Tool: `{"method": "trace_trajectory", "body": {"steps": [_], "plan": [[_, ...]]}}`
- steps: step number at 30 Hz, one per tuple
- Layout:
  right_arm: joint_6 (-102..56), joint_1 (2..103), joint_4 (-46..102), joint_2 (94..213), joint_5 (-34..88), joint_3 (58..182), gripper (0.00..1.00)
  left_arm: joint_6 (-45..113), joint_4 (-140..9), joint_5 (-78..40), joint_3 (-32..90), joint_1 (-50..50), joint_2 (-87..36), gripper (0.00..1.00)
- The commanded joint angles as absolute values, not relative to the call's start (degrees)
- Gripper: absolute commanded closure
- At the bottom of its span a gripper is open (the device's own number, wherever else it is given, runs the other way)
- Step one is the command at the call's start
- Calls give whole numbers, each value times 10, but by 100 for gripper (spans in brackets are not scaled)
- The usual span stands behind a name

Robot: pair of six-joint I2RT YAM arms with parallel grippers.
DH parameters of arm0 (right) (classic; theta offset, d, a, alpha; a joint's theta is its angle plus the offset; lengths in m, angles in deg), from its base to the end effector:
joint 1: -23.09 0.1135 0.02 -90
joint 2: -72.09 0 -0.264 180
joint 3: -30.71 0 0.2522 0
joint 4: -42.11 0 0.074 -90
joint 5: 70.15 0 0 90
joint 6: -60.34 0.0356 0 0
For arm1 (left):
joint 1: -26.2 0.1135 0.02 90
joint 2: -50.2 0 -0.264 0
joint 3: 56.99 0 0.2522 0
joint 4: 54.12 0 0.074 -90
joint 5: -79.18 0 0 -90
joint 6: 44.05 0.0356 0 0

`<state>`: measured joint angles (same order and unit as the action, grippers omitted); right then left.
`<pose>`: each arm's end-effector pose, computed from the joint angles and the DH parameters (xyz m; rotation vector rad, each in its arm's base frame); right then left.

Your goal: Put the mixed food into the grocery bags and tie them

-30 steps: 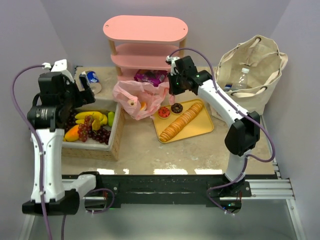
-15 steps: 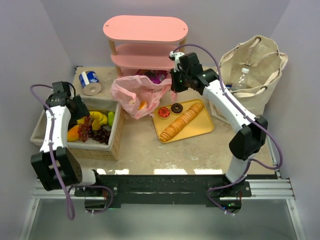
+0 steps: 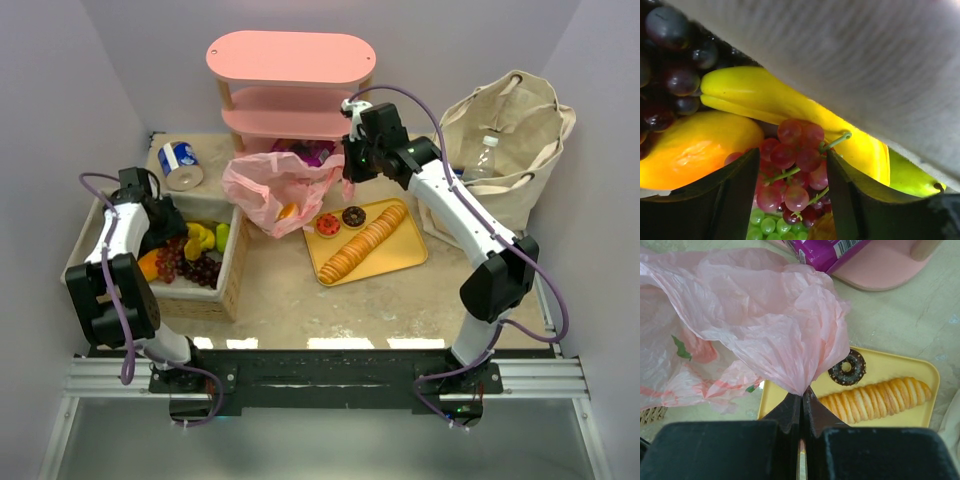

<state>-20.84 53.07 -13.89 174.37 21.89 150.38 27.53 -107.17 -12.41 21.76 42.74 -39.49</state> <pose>0.3480 0.2022 0.3785 -0.4370 2.2332 0.4019 0.3015 0.0885 0.2311 -0.7991 2.5662 -0.0475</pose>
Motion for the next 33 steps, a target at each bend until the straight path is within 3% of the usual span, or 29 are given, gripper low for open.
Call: {"method": "trace_trajectory", "body": {"steps": [1, 5, 9, 13, 21, 33], "plan": [[-196, 531, -123, 1718, 213, 1522, 100, 287, -1034, -149, 195, 430, -402, 39], [-196, 531, -124, 1726, 220, 1531, 100, 287, -1010, -200, 189, 430, -422, 51], [-194, 531, -123, 1730, 217, 1535, 100, 287, -1001, -201, 179, 426, -413, 84], [-192, 531, -125, 1730, 220, 1535, 100, 292, -1013, -171, 186, 427, -383, 99], [-195, 531, -126, 1736, 218, 1553, 100, 275, -1013, -135, 219, 426, -247, 100], [-202, 532, -130, 1755, 220, 1578, 100, 293, -847, -302, 259, 424, -95, 100]]}}
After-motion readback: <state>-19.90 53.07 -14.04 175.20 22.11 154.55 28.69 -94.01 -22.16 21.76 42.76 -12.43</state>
